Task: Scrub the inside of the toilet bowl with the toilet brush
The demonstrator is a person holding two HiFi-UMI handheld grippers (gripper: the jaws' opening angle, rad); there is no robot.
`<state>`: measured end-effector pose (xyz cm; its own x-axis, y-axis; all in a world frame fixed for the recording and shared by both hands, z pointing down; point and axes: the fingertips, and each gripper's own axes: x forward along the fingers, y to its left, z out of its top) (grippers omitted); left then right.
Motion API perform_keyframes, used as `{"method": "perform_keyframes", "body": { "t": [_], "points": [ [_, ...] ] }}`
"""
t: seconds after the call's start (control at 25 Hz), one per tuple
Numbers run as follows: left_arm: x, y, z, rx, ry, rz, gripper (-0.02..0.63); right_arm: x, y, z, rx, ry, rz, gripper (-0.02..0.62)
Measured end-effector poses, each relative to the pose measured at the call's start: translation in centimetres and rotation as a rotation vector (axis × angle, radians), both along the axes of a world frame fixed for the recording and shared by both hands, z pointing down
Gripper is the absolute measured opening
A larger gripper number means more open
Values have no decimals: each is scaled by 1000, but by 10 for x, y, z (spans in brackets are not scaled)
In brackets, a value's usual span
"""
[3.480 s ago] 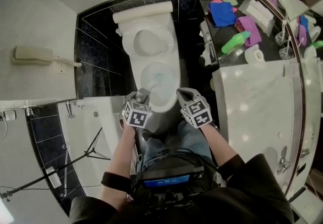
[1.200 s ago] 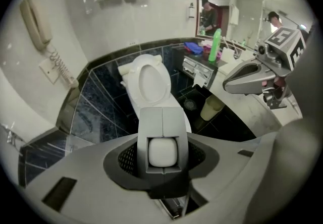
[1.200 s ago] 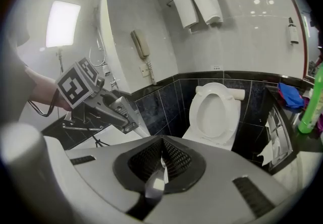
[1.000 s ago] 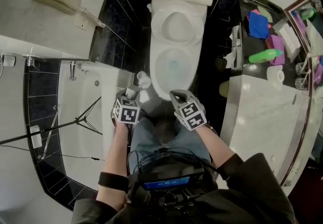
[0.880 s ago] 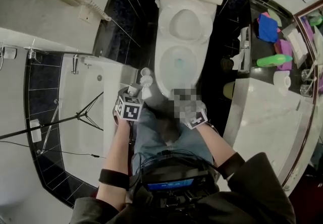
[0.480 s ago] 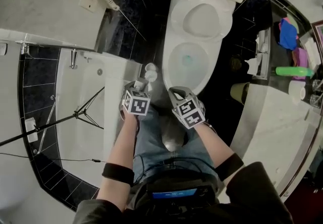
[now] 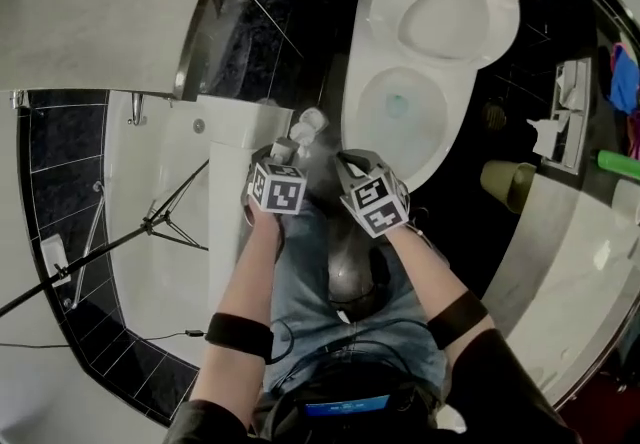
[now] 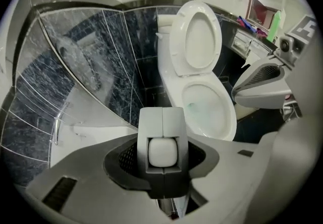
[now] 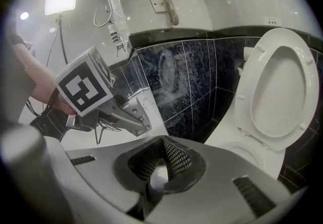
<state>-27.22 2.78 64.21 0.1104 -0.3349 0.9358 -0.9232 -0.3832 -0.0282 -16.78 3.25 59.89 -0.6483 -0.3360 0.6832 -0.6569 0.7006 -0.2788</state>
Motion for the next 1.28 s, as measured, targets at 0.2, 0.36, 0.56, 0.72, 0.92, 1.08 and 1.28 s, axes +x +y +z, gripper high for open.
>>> {"method": "perform_keyframes", "body": {
  "t": [0.2, 0.36, 0.56, 0.72, 0.92, 1.08, 1.28],
  "points": [
    [-7, -10, 52, -12, 4, 0, 178, -12, -12, 50, -14, 14, 2, 6],
    [-9, -21, 95, -28, 5, 3, 178, -21, -20, 86, -25, 19, 13, 6],
    [-14, -33, 144, -42, 22, -17, 178, -33, -28, 123, -27, 27, 12, 6],
    [-18, -47, 169, -38, 10, -29, 178, -36, -32, 144, -31, 35, 21, 6],
    [-16, -58, 201, -52, 30, -47, 178, -36, -40, 165, -36, 44, 36, 6],
    [-14, -61, 218, -67, 38, -61, 178, -34, -48, 177, -33, 44, 50, 6],
    [-12, -59, 239, -86, 35, -79, 178, -32, -53, 186, -35, 39, 62, 6]
  ]
}}
